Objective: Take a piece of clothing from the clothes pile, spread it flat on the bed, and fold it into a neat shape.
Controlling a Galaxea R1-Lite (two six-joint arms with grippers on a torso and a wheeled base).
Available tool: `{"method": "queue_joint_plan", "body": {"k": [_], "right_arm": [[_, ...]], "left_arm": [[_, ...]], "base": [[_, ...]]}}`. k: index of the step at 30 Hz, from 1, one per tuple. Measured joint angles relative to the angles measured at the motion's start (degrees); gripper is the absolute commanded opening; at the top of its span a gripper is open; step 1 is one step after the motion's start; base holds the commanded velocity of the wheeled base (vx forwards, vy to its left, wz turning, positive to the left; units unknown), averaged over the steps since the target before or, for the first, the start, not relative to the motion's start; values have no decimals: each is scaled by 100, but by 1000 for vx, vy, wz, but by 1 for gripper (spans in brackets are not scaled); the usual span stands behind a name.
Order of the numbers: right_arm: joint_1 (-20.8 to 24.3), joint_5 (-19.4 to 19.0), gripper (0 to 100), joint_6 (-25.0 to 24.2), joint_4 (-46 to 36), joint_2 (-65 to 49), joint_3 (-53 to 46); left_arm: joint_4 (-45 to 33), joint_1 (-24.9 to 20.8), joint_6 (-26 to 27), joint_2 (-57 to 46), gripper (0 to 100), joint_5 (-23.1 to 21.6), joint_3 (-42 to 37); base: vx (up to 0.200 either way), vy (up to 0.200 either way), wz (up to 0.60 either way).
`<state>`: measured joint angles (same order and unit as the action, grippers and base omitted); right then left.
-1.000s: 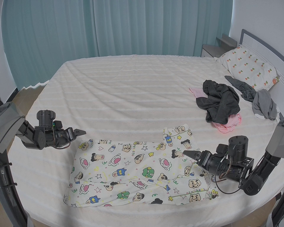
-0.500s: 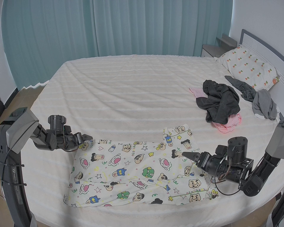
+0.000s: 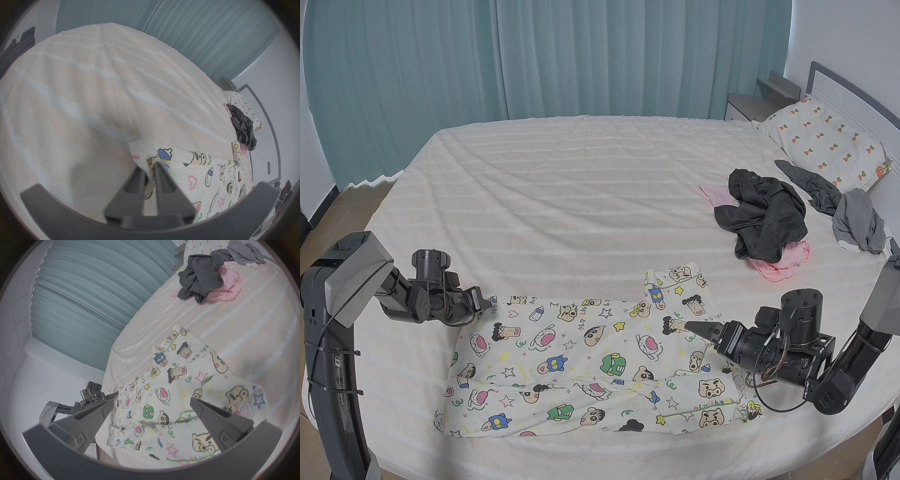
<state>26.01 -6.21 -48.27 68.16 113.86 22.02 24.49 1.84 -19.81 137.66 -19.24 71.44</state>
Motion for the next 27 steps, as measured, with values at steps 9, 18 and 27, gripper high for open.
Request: {"method": "queue_joint_plan", "body": {"k": [9,18,27], "right_arm": [[-502,-93,100,536,-1235,39,913],[-1304,-472,100,1469,-3015,642,3066],[-1620,-807,100,2236,-4081,1715,4653]], "left_arm": [[28,52,-261,-63,0,77,-38],[187,59,-586,-194,0,545,87],[224,52,-775,-295,0,884,213]], "base": [[0,0,0],[0,0,0],[0,0,0]]}}
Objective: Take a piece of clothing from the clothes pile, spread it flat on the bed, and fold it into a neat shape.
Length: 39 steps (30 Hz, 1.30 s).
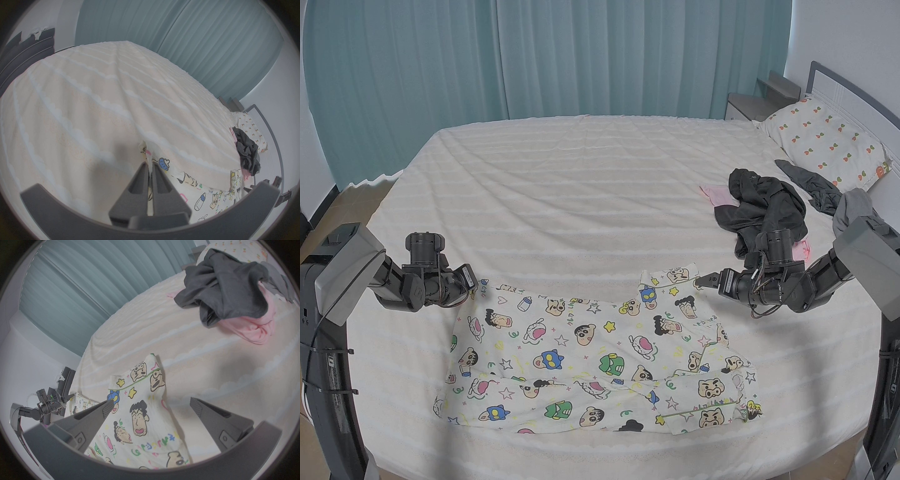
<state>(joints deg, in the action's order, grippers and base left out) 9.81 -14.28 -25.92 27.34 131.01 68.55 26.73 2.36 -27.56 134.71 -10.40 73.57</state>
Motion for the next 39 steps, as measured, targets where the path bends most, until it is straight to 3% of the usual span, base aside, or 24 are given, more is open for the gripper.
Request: {"method": "queue_joint_plan", "body": {"k": [8,19,20,39], "right_arm": [[-41,-241,100,83,-729,628,1187],[193,-469,100,99,-1150,1259,2048],[226,-469,0,107,-1161,1290,2087],[82,-510,0,101,-859,1306,2098]], "left_arm": [[-22,-48,-29,-76,0,72,24],[-35,-85,-38,-141,0,88,-39],[-38,-85,-38,-144,0,85,-52],[-41,-80,-29,-229,0,99,-149]], "base": [[0,0,0],[0,0,0],[0,0,0],[0,0,0]]}}
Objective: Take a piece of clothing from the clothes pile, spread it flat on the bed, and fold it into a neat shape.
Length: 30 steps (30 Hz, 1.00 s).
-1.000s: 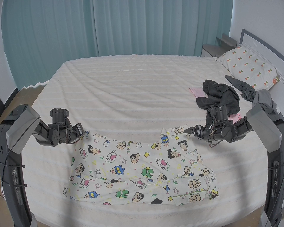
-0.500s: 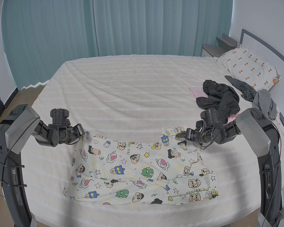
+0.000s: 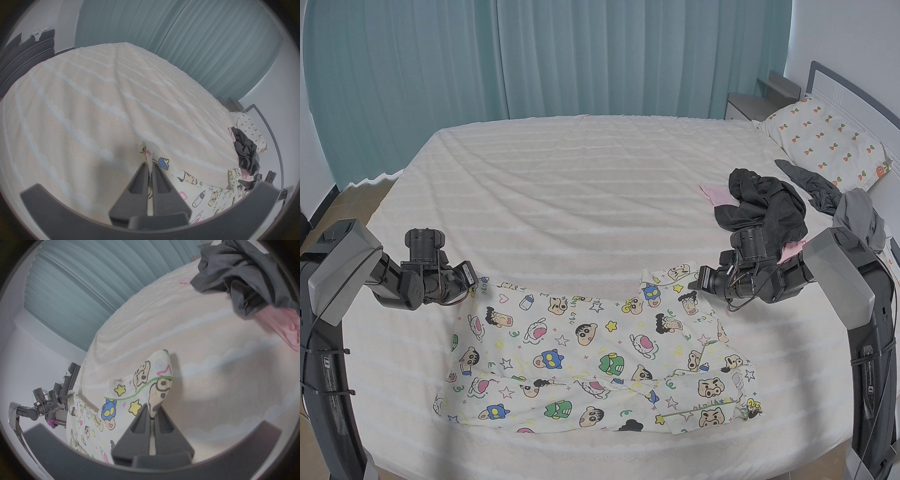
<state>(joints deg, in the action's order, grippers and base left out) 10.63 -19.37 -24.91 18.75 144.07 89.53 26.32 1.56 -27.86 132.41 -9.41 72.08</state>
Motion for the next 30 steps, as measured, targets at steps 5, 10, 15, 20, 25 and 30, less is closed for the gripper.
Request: {"method": "queue_joint_plan", "body": {"k": [5,10,15,20,25,30], "right_arm": [[-60,-137,0,-33,512,-143,-273],[-116,-255,0,-51,1095,-317,-592],[-182,-266,0,-55,1231,-411,-678],[-188,-274,0,-52,1236,-488,-739],[-197,-405,0,-30,1165,-551,-891],[-197,-525,100,11,1058,-479,-926]], "left_arm": [[15,0,2,-66,0,0,-50],[33,0,5,-140,0,11,-84],[50,6,2,-201,0,161,-89],[28,6,0,-254,0,194,-80],[4,1,-2,-350,0,162,-168],[4,-5,0,-363,0,161,-196]], "base": [[0,0,0],[0,0,0],[0,0,0],[0,0,0],[0,0,0],[0,0,0]]}}
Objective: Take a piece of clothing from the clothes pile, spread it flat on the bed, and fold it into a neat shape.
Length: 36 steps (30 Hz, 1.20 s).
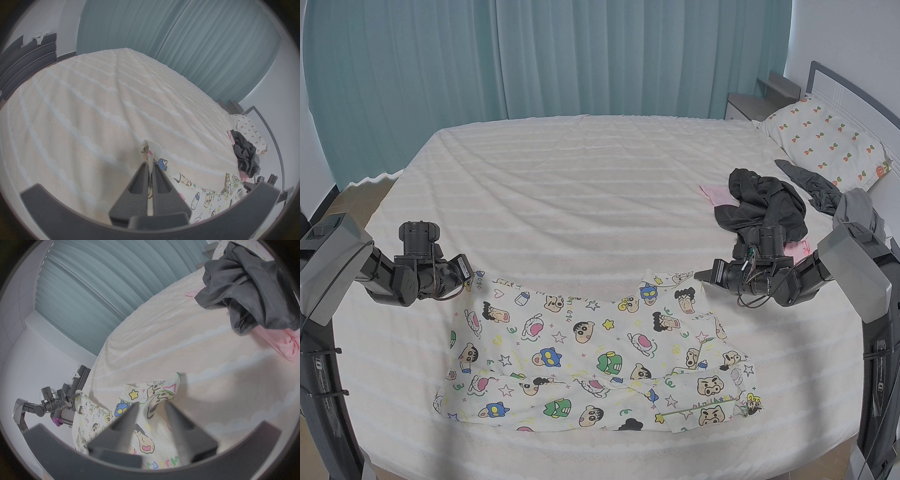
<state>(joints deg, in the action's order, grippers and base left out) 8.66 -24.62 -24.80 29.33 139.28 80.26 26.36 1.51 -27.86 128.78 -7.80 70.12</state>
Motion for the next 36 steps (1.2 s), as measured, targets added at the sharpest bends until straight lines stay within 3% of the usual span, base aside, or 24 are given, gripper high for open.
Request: {"method": "queue_joint_plan", "body": {"k": [16,17,29,36], "right_arm": [[265,-110,100,362,-43,356,83],[308,-112,0,367,-67,383,121],[421,-132,0,679,-177,581,282],[357,-411,0,521,753,345,-251]], "left_arm": [[11,2,2,2,0,-7,-4],[9,2,2,2,0,-10,-4],[0,5,38,-11,0,0,-72],[-2,5,158,-128,0,-10,-212]], "base": [[0,0,0],[0,0,0],[0,0,0],[0,0,0]]}}
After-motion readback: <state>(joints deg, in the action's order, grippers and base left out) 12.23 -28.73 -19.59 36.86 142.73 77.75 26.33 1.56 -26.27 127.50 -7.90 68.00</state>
